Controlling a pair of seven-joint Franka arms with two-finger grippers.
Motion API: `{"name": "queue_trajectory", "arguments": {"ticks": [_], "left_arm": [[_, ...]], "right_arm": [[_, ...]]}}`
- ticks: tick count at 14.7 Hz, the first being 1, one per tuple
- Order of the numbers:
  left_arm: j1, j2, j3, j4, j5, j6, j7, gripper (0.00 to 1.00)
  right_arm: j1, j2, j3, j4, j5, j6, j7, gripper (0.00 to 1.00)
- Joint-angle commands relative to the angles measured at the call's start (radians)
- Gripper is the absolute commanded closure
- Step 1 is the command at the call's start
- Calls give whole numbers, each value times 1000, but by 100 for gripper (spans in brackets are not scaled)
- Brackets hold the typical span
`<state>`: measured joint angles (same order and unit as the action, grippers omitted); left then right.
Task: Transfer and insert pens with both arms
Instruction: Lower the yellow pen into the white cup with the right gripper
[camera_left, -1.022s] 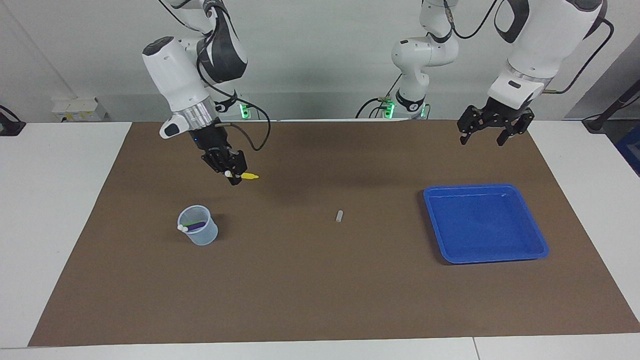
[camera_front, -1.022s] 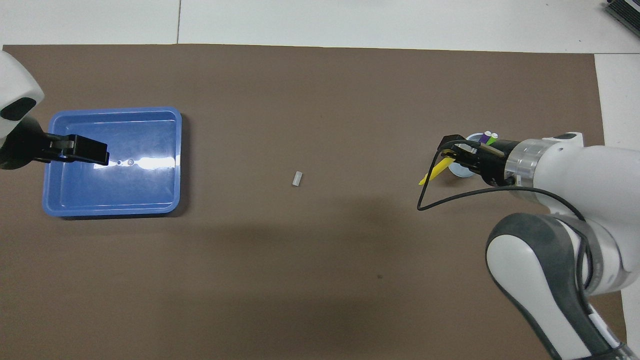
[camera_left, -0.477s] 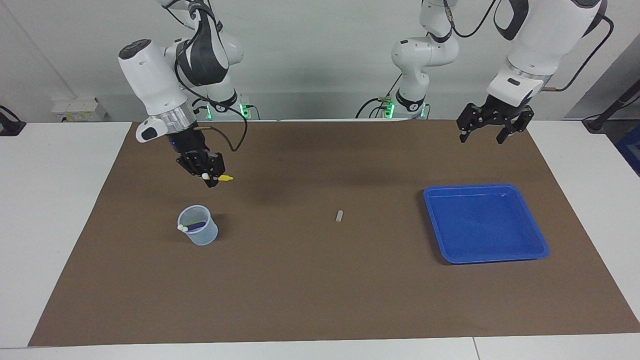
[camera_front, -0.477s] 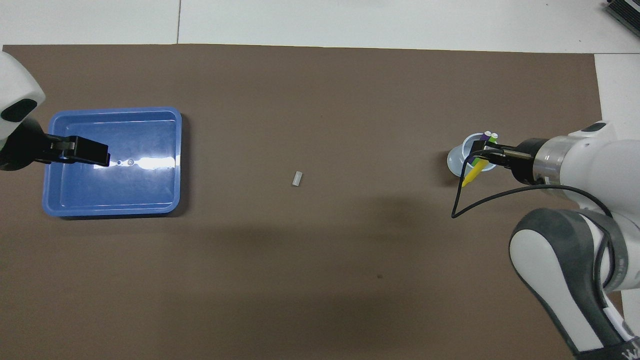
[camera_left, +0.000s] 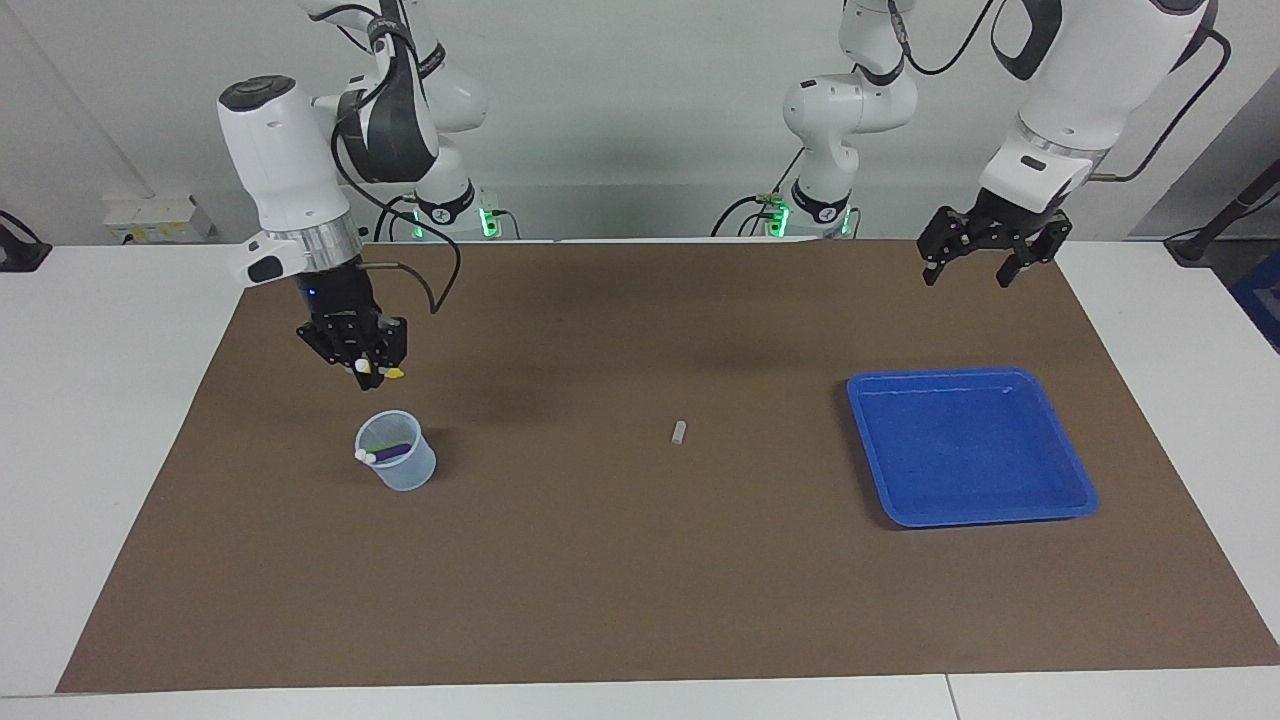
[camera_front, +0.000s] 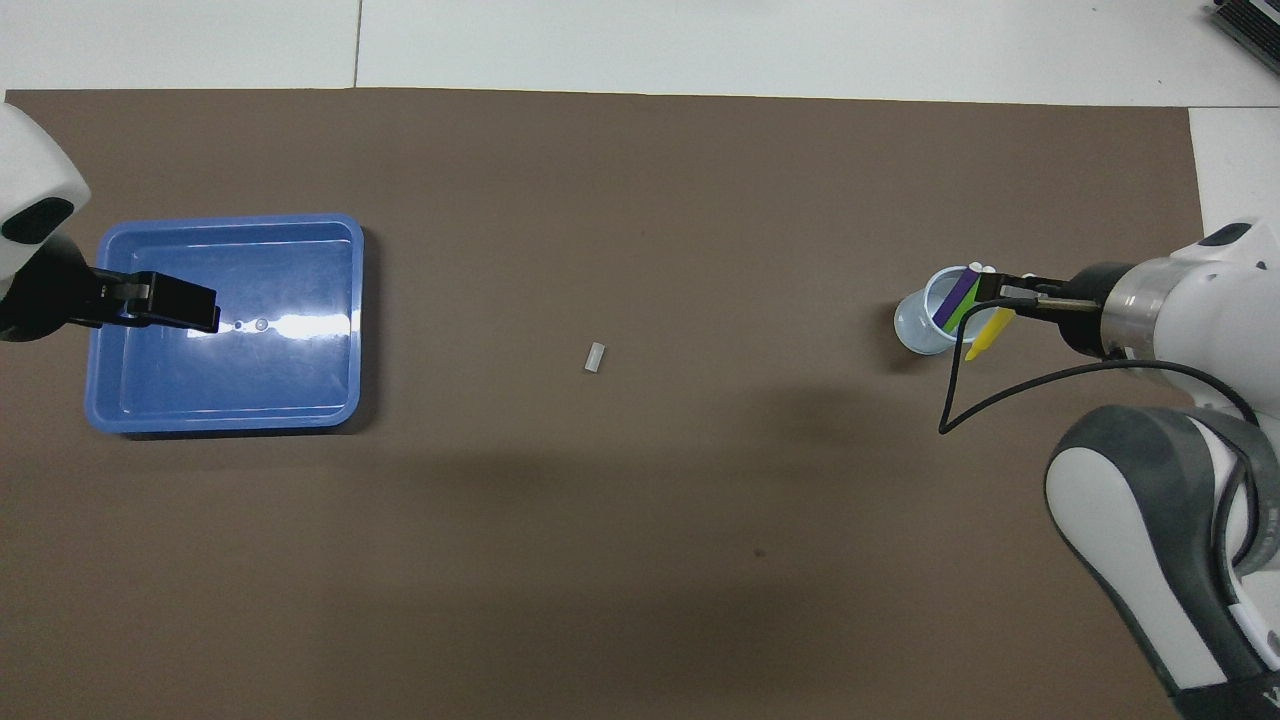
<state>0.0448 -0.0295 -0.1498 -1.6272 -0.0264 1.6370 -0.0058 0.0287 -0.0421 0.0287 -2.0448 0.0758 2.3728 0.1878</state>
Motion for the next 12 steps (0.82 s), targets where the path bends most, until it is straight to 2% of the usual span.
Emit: {"name": "queue_trajectory", "arguments": {"ticks": [1,7,12], "left_arm": [[0,-13,6,-3,0,-2,-14,0],[-3,-27,3,-20,0,-17,-13,0],[-2,-27,3,-20,0,-17,-13,0]], "right_arm": [[-15,83,11,75,-21,32,-10,100],[-15,162,13,135,-42,77,-13,100],[-16,195,11,127,-50,100,-11,100]]}}
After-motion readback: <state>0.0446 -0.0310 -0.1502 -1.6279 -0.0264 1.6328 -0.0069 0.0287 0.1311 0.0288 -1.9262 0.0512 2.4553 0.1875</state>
